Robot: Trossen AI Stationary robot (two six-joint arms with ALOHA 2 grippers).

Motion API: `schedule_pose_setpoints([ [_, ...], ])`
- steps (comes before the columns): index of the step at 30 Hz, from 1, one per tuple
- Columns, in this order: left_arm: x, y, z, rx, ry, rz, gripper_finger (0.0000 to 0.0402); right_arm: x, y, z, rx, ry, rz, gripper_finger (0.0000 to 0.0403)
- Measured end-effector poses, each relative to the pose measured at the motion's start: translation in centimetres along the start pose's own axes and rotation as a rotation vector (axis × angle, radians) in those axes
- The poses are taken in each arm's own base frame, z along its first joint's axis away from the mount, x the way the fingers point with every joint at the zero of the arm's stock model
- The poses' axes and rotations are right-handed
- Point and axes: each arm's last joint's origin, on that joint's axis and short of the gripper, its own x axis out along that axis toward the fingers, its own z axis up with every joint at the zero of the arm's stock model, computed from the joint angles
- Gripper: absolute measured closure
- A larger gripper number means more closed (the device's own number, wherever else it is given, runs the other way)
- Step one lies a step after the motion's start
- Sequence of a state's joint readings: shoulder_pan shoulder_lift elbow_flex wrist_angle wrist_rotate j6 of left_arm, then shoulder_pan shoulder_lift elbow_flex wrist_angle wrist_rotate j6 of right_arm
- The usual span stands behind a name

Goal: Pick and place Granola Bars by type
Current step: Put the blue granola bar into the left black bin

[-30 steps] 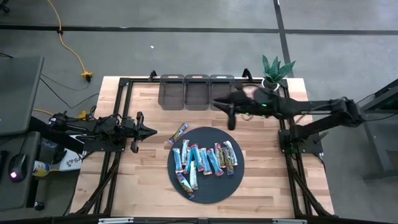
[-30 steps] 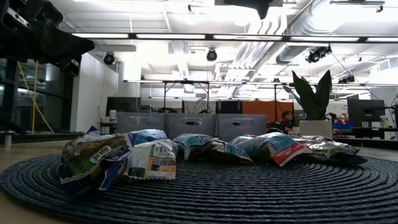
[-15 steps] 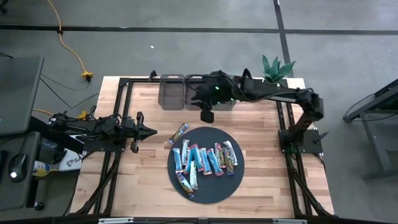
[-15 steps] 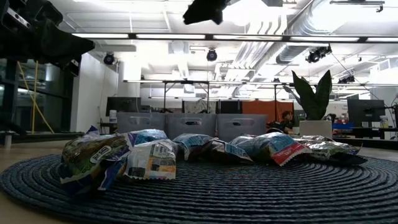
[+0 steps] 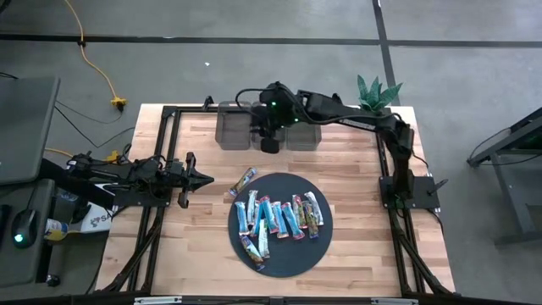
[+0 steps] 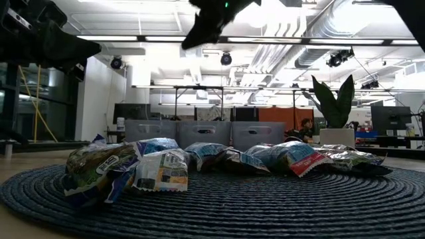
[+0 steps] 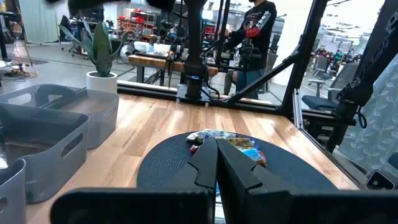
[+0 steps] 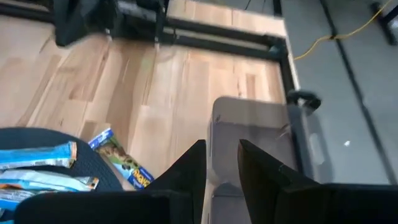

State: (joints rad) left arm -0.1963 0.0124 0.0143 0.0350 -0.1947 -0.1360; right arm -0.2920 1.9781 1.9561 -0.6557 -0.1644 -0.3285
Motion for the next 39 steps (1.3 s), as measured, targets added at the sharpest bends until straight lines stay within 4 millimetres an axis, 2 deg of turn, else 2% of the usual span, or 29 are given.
schedule_pose_setpoints([
  [5,0.0,0.0,0.0,0.0,0.0,0.0,0.04,3.2,-0.1,-1.6,0.012,0.051,0.074,0.0327],
  [11,0.0,0.0,0.0,0.0,0.001,0.0,0.04,6.6,1.4,-3.1,-0.065,0.112,0.155,0.0327],
  [23,0.0,0.0,0.0,0.0,0.0,0.0,0.04,9.9,5.6,-3.8,-0.37,0.123,0.257,0.0325],
  [26,0.0,0.0,0.0,0.0,0.001,-0.001,0.04,10.9,6.1,-4.3,-0.393,0.133,0.274,0.0312],
  [34,0.0,0.0,0.0,0.0,0.002,-0.002,0.04,13.4,6.6,-5.8,-0.4,0.142,0.308,0.0243],
  [39,0.0,0.0,0.0,0.001,0.003,-0.002,0.04,14.6,6.8,-6.7,-0.402,0.163,0.31,0.0223],
])
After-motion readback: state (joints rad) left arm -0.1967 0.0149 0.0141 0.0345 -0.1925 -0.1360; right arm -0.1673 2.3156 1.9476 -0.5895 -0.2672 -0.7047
